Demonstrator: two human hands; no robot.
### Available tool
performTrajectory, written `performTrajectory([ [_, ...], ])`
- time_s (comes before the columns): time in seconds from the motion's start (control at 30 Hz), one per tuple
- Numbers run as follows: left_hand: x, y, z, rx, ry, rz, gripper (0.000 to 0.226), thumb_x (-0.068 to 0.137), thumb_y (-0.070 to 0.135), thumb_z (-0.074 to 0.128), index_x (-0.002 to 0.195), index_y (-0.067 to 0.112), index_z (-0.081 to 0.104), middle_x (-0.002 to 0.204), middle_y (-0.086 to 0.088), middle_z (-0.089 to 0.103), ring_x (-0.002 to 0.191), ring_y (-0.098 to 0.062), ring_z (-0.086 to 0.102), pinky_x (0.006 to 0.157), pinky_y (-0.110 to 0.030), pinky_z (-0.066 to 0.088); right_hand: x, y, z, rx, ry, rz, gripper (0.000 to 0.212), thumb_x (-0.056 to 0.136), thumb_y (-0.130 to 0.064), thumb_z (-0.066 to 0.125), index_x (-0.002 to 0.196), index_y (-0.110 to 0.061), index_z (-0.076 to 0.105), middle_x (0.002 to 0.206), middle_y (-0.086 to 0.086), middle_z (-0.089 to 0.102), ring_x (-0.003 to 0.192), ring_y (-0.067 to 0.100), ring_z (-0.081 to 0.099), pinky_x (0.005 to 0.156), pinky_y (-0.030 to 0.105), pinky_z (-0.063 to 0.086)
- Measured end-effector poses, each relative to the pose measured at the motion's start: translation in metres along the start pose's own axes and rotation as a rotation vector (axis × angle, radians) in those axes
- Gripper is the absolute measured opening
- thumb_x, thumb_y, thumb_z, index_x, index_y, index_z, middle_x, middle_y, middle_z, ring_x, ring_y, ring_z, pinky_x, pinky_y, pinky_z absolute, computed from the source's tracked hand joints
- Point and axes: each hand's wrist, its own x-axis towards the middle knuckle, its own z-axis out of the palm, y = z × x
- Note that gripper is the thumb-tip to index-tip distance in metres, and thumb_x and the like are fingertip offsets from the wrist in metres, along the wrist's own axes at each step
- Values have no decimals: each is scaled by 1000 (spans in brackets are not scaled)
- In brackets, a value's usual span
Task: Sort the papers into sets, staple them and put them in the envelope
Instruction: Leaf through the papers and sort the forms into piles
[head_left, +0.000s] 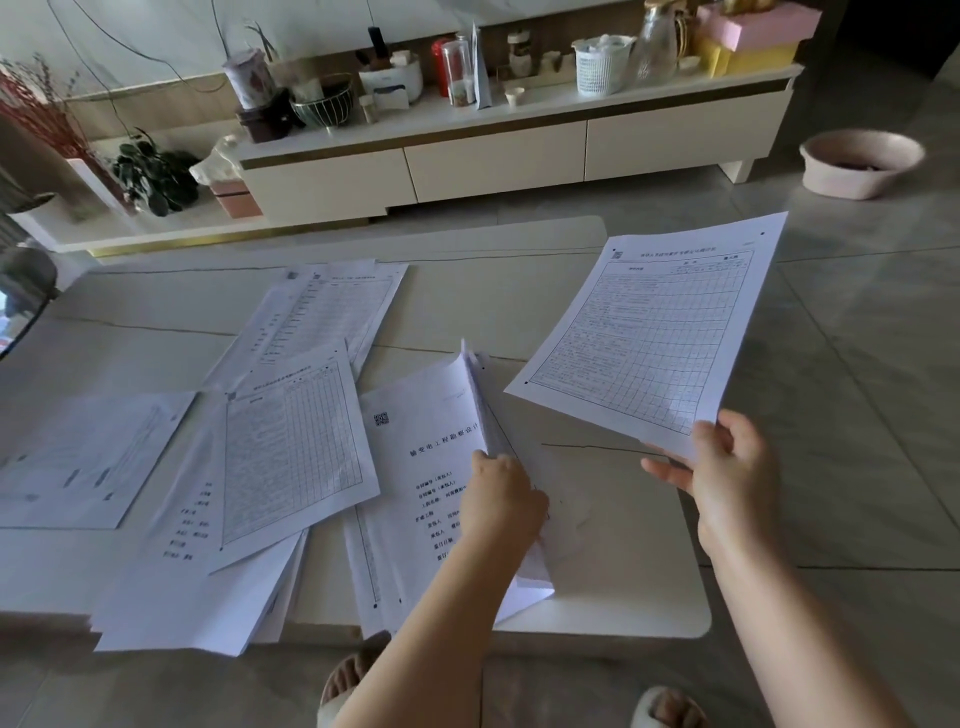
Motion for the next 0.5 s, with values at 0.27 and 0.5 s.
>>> performTrajectory([
  [0.27,-8,-66,-56,-468,53,-111,8,84,19,63,81,14,68,78,1,63,70,-14,56,59,-23,45,-5,-2,0,-139,-31,-62,22,97,-8,46,105,-20,63,89,-9,64,48,15,67,74,53,52],
  [0.5,-33,-98,-114,-667,284,-124,7,70,24,70,67,19,66,69,0,64,64,-18,59,60,-30,49,-13,-2,1,-414,-83,-195,18,97,-17,51,108,-23,64,87,-3,65,47,17,61,42,9,39],
])
